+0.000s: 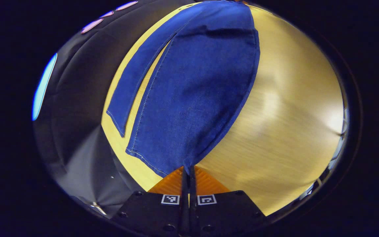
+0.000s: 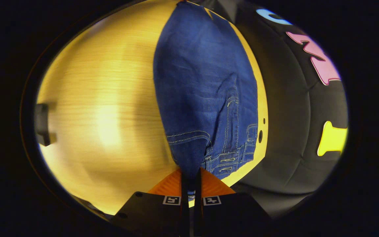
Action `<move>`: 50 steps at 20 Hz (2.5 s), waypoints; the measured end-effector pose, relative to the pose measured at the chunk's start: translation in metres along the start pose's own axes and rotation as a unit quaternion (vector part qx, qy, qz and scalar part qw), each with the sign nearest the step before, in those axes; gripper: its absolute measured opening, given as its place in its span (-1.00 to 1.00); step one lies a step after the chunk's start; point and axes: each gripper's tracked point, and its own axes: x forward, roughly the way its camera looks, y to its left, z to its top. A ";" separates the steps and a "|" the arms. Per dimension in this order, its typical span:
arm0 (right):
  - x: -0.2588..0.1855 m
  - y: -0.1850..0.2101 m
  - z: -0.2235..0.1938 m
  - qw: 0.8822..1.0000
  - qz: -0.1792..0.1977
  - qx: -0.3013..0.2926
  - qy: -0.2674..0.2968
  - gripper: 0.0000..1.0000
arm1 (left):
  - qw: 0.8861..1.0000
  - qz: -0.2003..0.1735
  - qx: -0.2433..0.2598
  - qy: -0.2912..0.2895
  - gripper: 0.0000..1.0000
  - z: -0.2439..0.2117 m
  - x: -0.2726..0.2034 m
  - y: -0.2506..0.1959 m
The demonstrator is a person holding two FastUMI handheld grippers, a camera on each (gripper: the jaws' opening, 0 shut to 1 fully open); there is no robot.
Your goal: Grasp the waist and the cuffs of the jeans and fold them to make the two legs overlap; first hold the waist and fold one-third of the jeans toward the cuffs, then hold the cuffs and fold the remaining one-third in the same direction to finish folding.
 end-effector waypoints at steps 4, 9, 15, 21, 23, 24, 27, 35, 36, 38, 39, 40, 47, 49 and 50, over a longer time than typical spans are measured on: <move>-0.038 -0.019 -0.008 0.999 -0.031 0.016 -0.001 -0.82 | 0.997 -0.059 -0.053 -0.003 -0.89 0.014 -0.020 0.006; -0.068 -0.131 0.012 0.990 -0.113 0.071 -0.038 -0.82 | 0.993 -0.067 -0.087 -0.030 -0.89 0.069 -0.048 0.090; -0.041 -0.255 0.025 0.961 -0.158 0.220 -0.058 -0.86 | 0.977 -0.062 -0.201 -0.041 -0.88 0.124 -0.012 0.202; 0.052 -0.304 -0.008 0.916 -0.123 0.382 -0.002 -0.86 | 0.927 -0.060 -0.369 -0.038 -0.89 0.178 0.053 0.259; 0.078 -0.303 -0.017 0.888 -0.095 0.449 0.023 -0.85 | 0.913 -0.059 -0.404 -0.010 -0.89 0.173 0.081 0.266; 0.090 -0.300 -0.018 0.875 -0.084 0.477 0.030 -0.86 | 0.914 -0.045 -0.404 -0.003 -0.89 0.169 0.088 0.272; 0.103 -0.280 -0.026 0.837 -0.045 0.542 0.061 -0.84 | 0.907 -0.020 -0.421 -0.010 -0.87 0.182 0.084 0.278; 0.057 -0.281 0.007 0.722 -0.094 0.684 -0.046 0.97 | 0.836 0.101 -0.499 -0.205 0.96 0.238 -0.035 0.310; 0.043 -0.281 0.006 0.700 -0.119 0.702 -0.056 0.96 | 0.822 0.116 -0.508 -0.232 0.95 0.242 -0.056 0.306; 0.030 -0.282 -0.007 0.664 -0.172 0.725 -0.062 0.96 | 0.800 0.135 -0.521 -0.267 0.95 0.251 -0.102 0.291; 0.032 -0.280 -0.005 0.642 -0.184 0.741 -0.074 0.95 | 0.792 0.141 -0.528 -0.272 0.95 0.252 -0.122 0.274; 0.033 -0.275 -0.007 0.619 -0.185 0.759 -0.076 0.94 | 0.782 0.157 -0.535 -0.280 0.96 0.254 -0.141 0.263; 0.060 -0.252 -0.036 0.477 -0.224 0.849 -0.036 0.97 | 0.754 0.123 -0.552 -0.335 0.96 0.320 -0.191 0.194; 0.060 -0.252 -0.030 0.449 -0.214 0.867 -0.038 0.97 | 0.766 0.099 -0.538 -0.338 0.97 0.344 -0.185 0.183; 0.059 -0.249 -0.028 0.447 -0.206 0.870 -0.033 0.97 | 0.770 0.088 -0.533 -0.340 0.97 0.355 -0.184 0.179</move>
